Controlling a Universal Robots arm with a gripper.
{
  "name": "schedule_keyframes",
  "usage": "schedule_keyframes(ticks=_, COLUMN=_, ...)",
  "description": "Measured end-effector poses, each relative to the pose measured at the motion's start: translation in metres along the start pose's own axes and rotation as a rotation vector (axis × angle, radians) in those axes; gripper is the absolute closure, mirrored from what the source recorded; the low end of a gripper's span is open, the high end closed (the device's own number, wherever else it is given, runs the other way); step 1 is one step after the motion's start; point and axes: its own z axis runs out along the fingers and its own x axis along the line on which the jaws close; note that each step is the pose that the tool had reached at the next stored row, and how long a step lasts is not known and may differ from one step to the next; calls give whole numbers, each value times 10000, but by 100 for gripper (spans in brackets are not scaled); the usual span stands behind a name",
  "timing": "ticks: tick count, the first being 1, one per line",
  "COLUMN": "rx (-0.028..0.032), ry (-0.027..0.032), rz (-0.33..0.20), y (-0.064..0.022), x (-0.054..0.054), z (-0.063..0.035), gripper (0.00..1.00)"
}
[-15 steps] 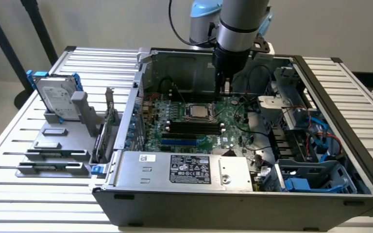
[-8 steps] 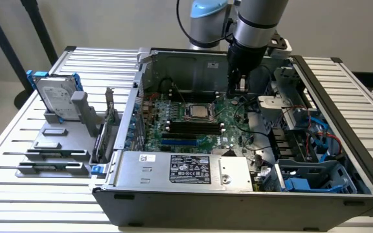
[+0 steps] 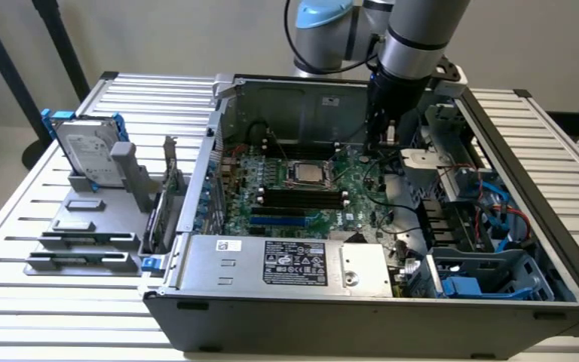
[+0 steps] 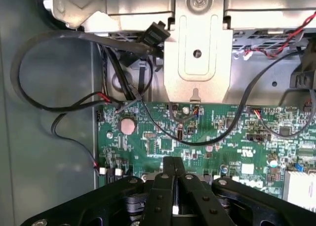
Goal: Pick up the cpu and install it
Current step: 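Close the cpu cover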
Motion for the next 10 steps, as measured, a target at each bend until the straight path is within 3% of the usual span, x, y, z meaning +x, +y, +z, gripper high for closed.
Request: schedule_keyframes(ticks=10, rx=9, ry=11, rz=-2, y=-5, x=127, z=175, gripper=89)
